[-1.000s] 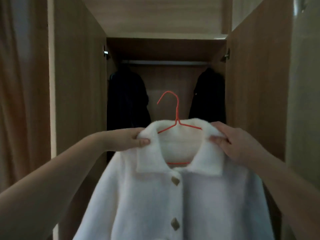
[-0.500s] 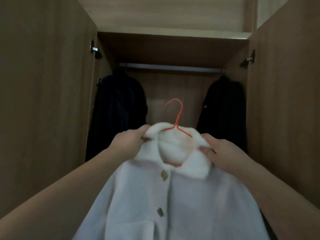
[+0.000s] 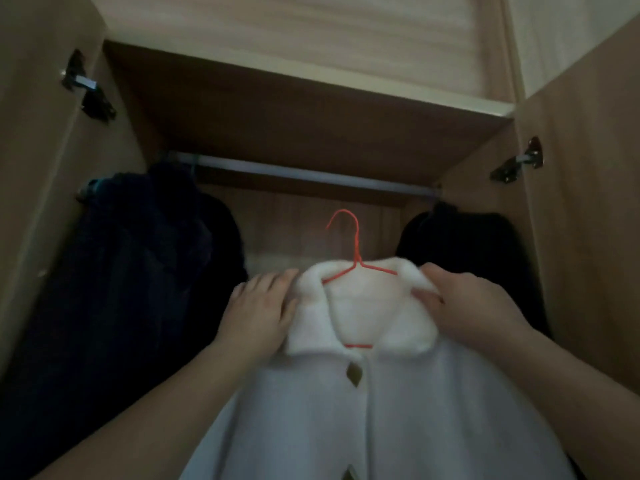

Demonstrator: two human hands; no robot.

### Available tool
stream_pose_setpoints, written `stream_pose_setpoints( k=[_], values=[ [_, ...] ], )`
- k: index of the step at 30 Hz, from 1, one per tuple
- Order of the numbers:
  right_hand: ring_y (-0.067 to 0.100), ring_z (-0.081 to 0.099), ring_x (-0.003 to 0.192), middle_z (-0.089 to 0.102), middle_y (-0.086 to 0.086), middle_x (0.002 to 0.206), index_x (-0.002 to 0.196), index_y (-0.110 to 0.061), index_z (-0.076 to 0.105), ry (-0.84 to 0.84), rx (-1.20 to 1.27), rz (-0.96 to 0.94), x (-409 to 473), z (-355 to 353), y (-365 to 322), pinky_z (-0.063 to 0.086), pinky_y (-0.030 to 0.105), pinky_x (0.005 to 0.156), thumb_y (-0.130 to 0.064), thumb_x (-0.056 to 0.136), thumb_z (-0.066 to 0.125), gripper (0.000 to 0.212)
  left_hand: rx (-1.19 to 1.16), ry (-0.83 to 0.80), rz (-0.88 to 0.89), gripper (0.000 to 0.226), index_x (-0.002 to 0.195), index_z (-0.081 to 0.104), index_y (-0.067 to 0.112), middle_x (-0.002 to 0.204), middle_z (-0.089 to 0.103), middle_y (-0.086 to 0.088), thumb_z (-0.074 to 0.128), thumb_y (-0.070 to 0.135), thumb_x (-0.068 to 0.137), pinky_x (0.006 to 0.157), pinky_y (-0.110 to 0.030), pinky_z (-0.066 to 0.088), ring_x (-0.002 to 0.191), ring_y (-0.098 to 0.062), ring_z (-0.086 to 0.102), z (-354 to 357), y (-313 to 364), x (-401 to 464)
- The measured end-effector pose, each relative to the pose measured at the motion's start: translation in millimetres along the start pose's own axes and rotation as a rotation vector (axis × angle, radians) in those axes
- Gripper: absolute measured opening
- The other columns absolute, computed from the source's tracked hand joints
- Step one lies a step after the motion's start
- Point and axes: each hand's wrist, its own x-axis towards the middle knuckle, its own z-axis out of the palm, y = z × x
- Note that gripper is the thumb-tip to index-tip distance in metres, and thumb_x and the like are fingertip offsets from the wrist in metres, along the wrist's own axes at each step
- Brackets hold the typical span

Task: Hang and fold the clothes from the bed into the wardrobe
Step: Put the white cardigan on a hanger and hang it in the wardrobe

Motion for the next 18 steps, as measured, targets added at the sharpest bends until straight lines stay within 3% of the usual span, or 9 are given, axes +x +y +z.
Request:
stream_pose_setpoints(
  k=[7,9,14,18],
  values=[
    [0.03,0.064,0.088,0.065,-0.001,0.091,0.09,-0.031,0.04,0.048,0.004,0.193,93,36,47,0.046,0.037,0.068,-0.061,0.091,0.038,0.03,0.139,0.136,0.097,0.062,0.14,0.053,0.028,0.142,0.056,-0.006,0.037,0.047,0.083,0.108,-0.044,0.037,0.132,-0.027,0.052,64,-11,98],
    [0.031,0.064,0.092,0.065,0.001,0.096,0.09,-0.029,0.043,0.078,0.022,0.213,120,51,59,0.047,0.038,0.072,-0.058,0.093,0.039,0.03,0.168,0.12,0.08,0.062,0.145,0.046,0.031,0.149,0.049,-0.005,0.035,0.048,0.086,0.11,-0.047,0.037,0.138,-0.027,0.044,73,-8,120],
    [0.032,0.063,0.093,0.065,0.005,0.1,0.094,-0.027,0.045,0.141,0.039,0.232,181,86,85,0.051,0.041,0.078,-0.057,0.097,0.038,0.031,0.153,0.095,0.002,0.067,0.156,0.009,0.038,0.166,0.013,0.0,0.028,0.05,0.094,0.121,-0.045,0.01,0.153,-0.023,0.008,114,0,163],
    [0.035,0.064,0.1,0.067,0.01,0.108,0.105,-0.025,0.05,0.253,0.043,0.223,232,95,110,0.048,0.039,0.078,-0.051,0.099,0.04,0.028,0.13,0.158,0.001,0.07,0.156,0.013,0.038,0.166,0.015,0.0,0.017,0.053,0.088,0.121,-0.046,0.009,0.153,-0.023,0.009,132,6,201]
  ],
)
